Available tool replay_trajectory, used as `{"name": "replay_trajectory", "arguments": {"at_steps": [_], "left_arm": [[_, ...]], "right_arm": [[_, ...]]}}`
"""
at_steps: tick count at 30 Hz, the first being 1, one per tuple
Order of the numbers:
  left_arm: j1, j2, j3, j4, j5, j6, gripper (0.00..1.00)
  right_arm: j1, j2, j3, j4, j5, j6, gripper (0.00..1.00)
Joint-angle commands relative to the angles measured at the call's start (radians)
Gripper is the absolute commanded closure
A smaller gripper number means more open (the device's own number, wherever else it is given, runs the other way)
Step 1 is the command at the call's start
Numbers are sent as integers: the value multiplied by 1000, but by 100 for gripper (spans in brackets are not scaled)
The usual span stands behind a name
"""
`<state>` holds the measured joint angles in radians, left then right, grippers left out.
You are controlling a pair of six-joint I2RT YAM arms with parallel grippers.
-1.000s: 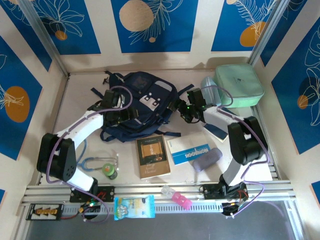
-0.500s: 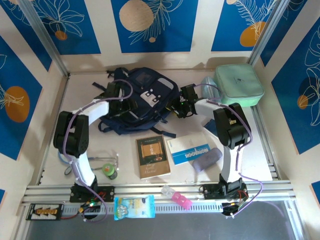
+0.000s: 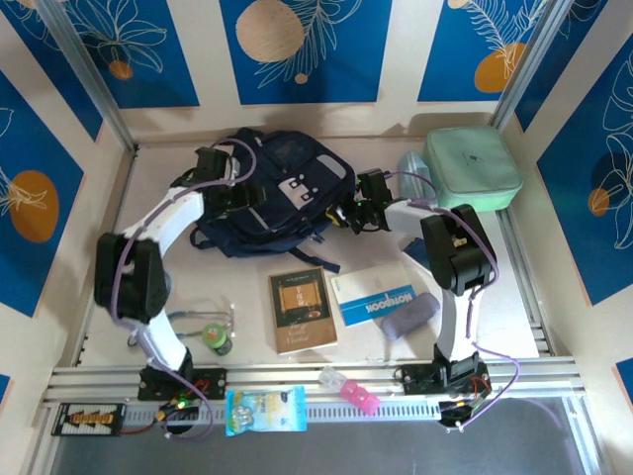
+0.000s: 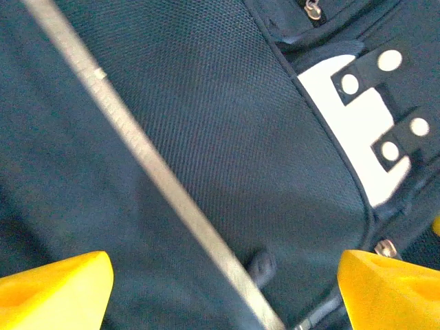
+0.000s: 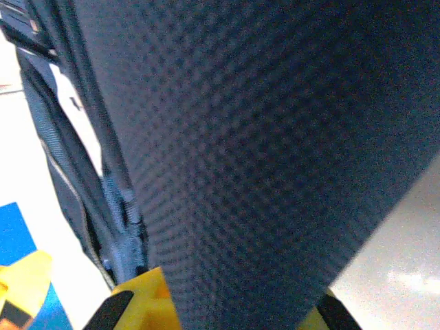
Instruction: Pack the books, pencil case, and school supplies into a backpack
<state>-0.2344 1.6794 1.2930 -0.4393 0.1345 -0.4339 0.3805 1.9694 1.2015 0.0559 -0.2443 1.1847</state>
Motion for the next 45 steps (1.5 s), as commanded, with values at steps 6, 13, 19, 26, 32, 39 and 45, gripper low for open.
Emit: {"name": "replay_trajectory", "arguments": {"at_steps": [6, 13, 19, 26, 32, 39, 45], "left_arm": [[-286, -258, -202, -22, -209, -255, 24], [-483, -261, -205, 6, -400, -335, 37], [-532, -106, -101, -4, -463, -327, 58], [-535, 38, 74, -34, -572, -261, 64], [-533, 107, 182, -142, -672, -302, 66], [-528, 116, 190, -156, -711, -337, 77], [-527, 94, 177, -159, -729, -341, 81]], "right_arm": [[49, -137, 44, 76, -18, 127, 95], [58, -126, 114, 93, -42, 188, 95], [61, -119, 177, 80, -66, 222, 96], [60, -123, 229, 48, -86, 231, 96], [57, -121, 247, 42, -105, 241, 96], [54, -111, 280, 24, -119, 231, 96], [51, -110, 283, 20, -120, 231, 96]]}}
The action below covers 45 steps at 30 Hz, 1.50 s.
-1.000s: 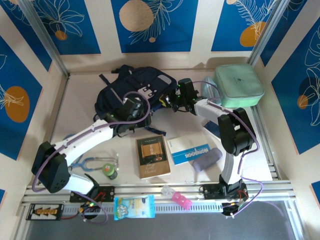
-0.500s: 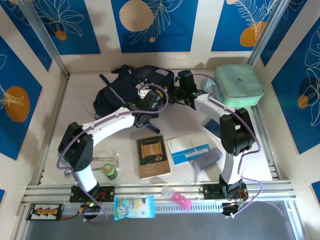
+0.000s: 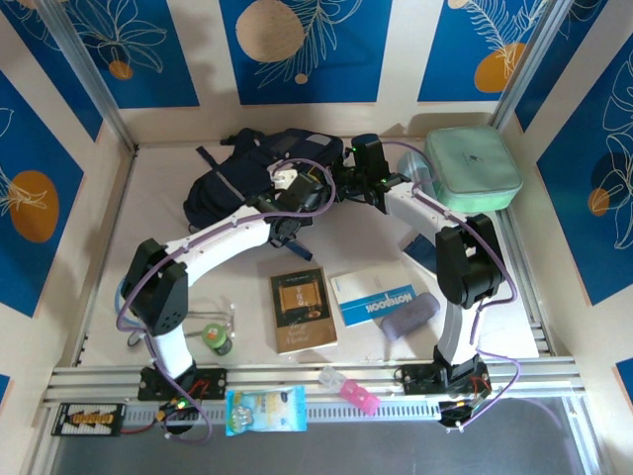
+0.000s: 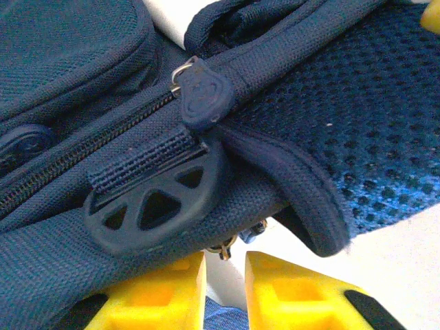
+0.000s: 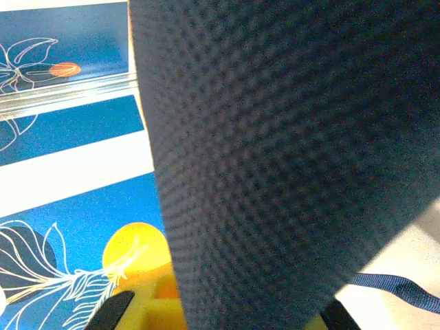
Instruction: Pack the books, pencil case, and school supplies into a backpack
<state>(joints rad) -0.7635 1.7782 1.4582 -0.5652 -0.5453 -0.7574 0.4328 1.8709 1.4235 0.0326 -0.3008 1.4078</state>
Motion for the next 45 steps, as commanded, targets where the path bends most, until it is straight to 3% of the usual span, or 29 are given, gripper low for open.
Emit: {"name": "replay_trajectory", "arguments": {"at_steps": [1, 14, 29, 34, 39, 45], "left_arm": [[3, -5, 12, -37, -54, -20, 82], [26, 34, 42, -1, -20, 13, 79], [41, 63, 81, -12, -70, 17, 84], [42, 54, 77, -20, -72, 16, 90], [42, 4, 25, -28, -41, 3, 100], [52, -111, -113, -52, 77, 15, 100]], "right_arm": [[-1, -12, 62, 43, -63, 8, 96], [-2, -7, 54, 51, -75, 16, 97], [9, -32, 4, 96, -95, 20, 97], [5, -42, 0, 78, -81, 2, 98], [-11, -47, 10, 30, -36, -43, 98], [-47, -44, 11, -32, 26, -114, 98]]}}
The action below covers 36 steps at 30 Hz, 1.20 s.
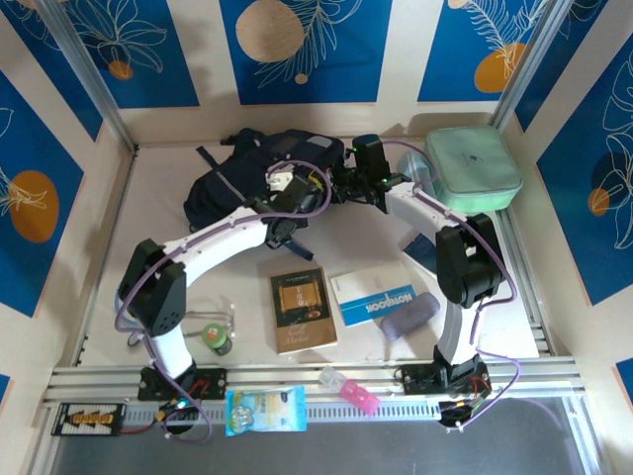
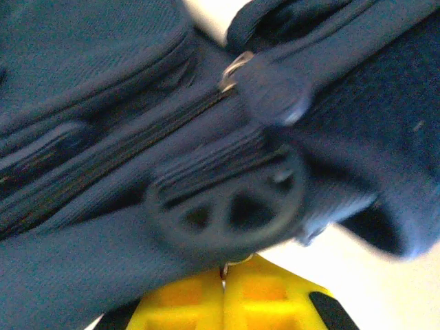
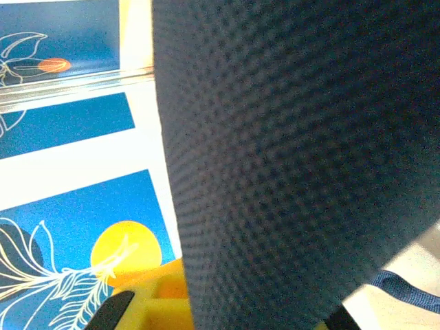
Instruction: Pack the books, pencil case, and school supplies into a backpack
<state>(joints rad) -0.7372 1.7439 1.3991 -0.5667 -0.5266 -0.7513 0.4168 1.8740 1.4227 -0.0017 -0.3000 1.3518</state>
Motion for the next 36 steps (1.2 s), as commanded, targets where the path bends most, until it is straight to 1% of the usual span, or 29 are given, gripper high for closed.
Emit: {"name": "replay_trajectory", "arguments": {"at_steps": [1, 5, 8, 12, 15, 19, 20, 21, 23, 24, 26, 33, 36], "left_arm": [[30, -97, -81, -54, 81, 16, 100], [65, -188, -208, -86, 170, 37, 100], [102, -251, -306, -89, 209, 43, 100], [165, -291, -389, -24, 329, 79, 100], [174, -280, -388, 36, 372, 137, 100], [186, -252, -365, 72, 374, 182, 100], [188, -250, -365, 77, 366, 188, 97], [191, -250, -365, 83, 361, 197, 89], [194, -251, -374, 96, 359, 208, 81], [198, -251, -379, 103, 362, 213, 78], [199, -249, -387, 115, 365, 220, 76], [204, -226, -393, 140, 381, 217, 76], [204, -221, -406, 156, 396, 203, 73]], "right_arm": [[-38, -46, 9, -4, 29, -67, 98], [-63, -38, -12, -18, 45, -101, 98], [-79, -31, -25, -32, 59, -119, 98], [-90, -26, -31, -39, 63, -126, 98], [-86, -20, -24, -36, 43, -122, 98], [-78, -19, -17, -26, 26, -112, 98], [-76, -21, -18, -25, 24, -111, 97], [-74, -22, -18, -26, 22, -111, 97], [-74, -25, -22, -26, 21, -108, 97], [-74, -26, -23, -24, 19, -107, 97], [-75, -26, -25, -23, 18, -105, 97], [-73, -31, -27, -21, 15, -77, 97], [-72, -30, -22, -21, 10, -76, 97]]}}
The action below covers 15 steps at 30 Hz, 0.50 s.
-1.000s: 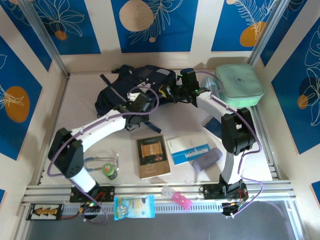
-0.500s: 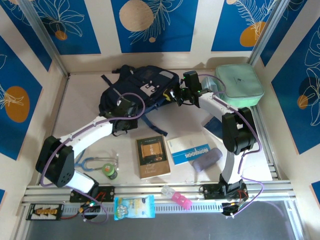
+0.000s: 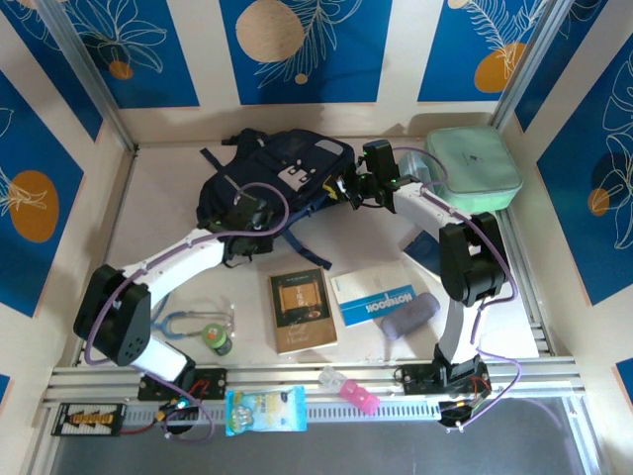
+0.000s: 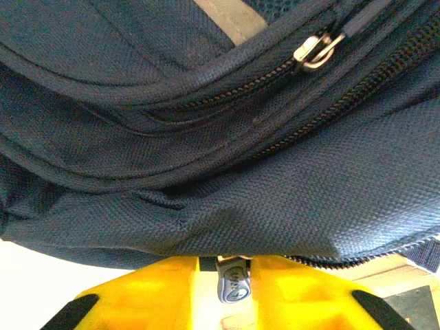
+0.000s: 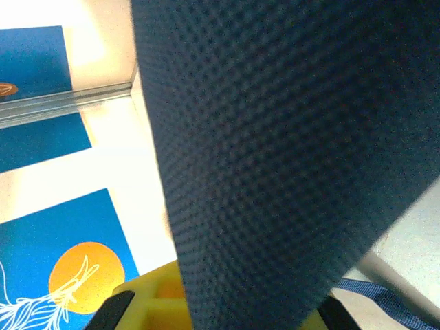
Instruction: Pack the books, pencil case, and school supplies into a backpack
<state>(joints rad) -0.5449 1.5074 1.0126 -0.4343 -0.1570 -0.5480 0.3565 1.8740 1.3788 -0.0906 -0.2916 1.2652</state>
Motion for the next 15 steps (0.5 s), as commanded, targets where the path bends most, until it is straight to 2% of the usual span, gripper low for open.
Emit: {"name": "replay_trajectory", "arguments": {"at_steps": [1, 10, 15], "left_arm": [[12, 17, -22, 29, 32, -2, 72], [11, 27, -48, 62, 83, -32, 74], [12, 4, -53, 52, 45, -28, 83]], "right_arm": [[-12, -30, 22, 67, 1, 11, 97], [-12, -33, 17, 65, 8, 12, 97], [-16, -32, 23, 58, 17, 7, 98]]}}
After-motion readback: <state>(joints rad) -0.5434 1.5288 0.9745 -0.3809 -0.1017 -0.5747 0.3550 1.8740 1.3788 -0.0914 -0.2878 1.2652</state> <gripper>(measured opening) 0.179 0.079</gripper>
